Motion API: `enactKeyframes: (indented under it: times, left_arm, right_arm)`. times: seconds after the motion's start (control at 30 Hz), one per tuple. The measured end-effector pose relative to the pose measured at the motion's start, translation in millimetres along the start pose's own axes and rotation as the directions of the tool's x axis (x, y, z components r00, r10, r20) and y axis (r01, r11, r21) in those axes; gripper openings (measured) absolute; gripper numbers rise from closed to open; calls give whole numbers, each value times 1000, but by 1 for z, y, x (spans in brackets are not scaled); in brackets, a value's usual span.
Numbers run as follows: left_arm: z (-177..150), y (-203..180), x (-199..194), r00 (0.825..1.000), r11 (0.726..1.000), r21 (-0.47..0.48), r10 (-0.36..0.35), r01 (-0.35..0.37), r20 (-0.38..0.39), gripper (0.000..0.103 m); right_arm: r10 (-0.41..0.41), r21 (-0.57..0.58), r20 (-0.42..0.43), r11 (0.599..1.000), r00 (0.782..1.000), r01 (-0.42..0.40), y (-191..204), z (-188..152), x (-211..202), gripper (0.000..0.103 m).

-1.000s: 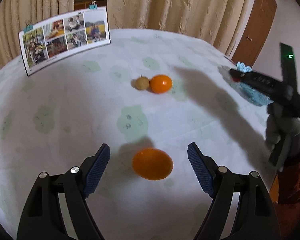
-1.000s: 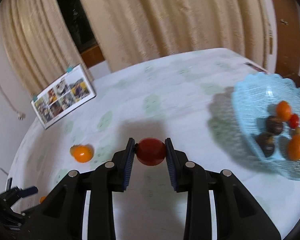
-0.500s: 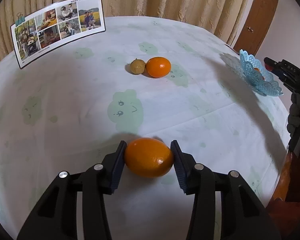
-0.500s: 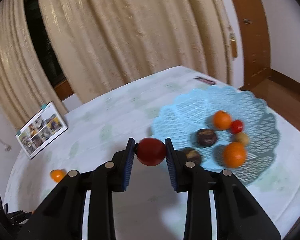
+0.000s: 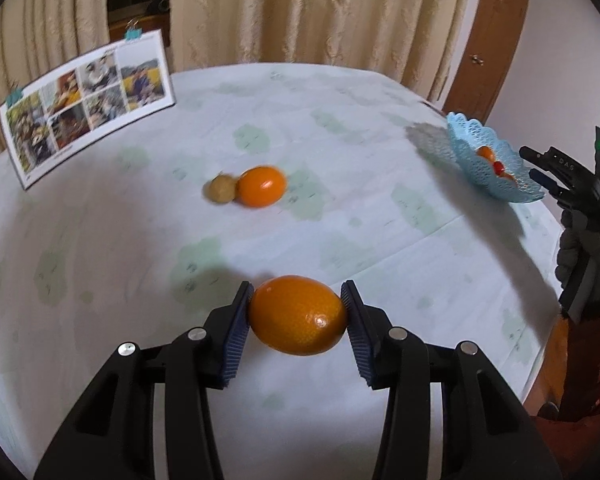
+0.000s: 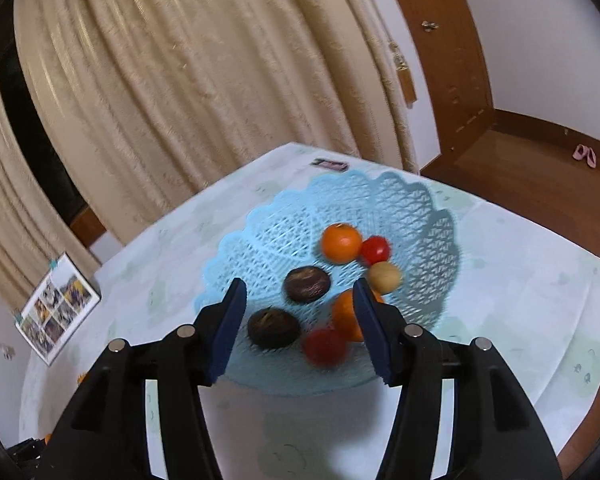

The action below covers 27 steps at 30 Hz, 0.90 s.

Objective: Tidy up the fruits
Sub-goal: 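Release the cherry tomato into the basket with the right tool while the left tool drops the orange tomato there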

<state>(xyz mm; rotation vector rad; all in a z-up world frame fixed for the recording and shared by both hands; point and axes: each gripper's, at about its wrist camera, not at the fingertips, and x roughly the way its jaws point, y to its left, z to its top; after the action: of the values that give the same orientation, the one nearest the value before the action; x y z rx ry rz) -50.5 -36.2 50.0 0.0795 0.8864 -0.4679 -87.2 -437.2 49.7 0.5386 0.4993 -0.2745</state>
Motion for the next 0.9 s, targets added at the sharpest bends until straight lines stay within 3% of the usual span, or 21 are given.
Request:
enactKeyframes:
  times: [0.4,0.57,0.9]
  left_arm:
    - [50,-82,2,993,984,160,-94,82,65,46]
    - [76,-125,13,988,966,233,-134,112,81,46]
    - [124,-188,61,981,940,300,-189,166,48,46]
  right_arm:
    - [-74,98,107,993,991,64,-41,4,-26,57]
    - [-143,124,157,984,977,125,-55,-1,-33,66]
    - [-183,223,150,964,972,147,-83,-11,-22,66]
